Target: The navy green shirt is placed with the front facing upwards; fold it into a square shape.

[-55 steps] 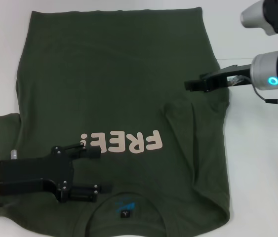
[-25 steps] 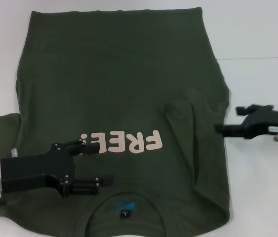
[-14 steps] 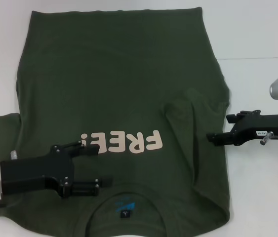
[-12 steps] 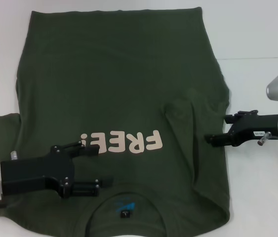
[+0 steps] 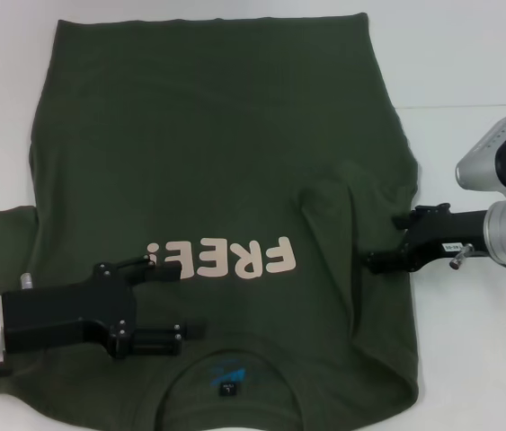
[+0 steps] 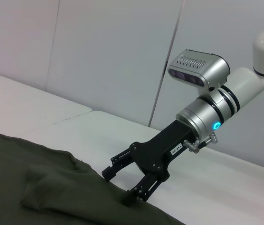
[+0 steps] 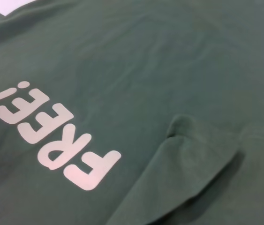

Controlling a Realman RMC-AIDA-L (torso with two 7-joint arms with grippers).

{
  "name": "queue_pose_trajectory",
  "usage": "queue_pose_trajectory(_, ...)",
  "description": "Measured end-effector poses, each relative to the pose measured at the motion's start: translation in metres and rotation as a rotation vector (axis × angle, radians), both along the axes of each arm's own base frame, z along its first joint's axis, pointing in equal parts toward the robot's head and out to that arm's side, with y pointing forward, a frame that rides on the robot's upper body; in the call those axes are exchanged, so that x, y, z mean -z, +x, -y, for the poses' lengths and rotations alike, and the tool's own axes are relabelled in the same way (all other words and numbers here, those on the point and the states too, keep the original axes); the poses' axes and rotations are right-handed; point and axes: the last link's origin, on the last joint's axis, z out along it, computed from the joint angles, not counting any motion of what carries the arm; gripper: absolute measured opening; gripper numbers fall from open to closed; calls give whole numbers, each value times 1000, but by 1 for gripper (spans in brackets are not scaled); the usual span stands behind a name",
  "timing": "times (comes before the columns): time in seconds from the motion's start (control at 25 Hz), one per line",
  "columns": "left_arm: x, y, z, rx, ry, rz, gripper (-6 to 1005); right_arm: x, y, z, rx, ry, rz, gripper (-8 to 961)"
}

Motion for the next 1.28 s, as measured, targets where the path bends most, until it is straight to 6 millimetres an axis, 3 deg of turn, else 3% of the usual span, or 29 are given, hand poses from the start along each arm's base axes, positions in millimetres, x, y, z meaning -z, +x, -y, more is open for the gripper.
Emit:
queue_pose_trajectory(0.48,-1,0,-1,1,2,-1,933,17,-19,-8,-42,-20,34,928)
queue_pose_trajectory(0.76,0,-1,1,-2,1,-3,933,14,-28,-12,-72,-8,41,927)
queue_pose_trajectory(1.04,-1,0,-1,2,3,-3,933,24,-48,-15,-125,-38,39,927)
queue_pose_trajectory(1.28,-1,0,-1,4,4,-3,933,18,-46,-10,-82,-24,3,927)
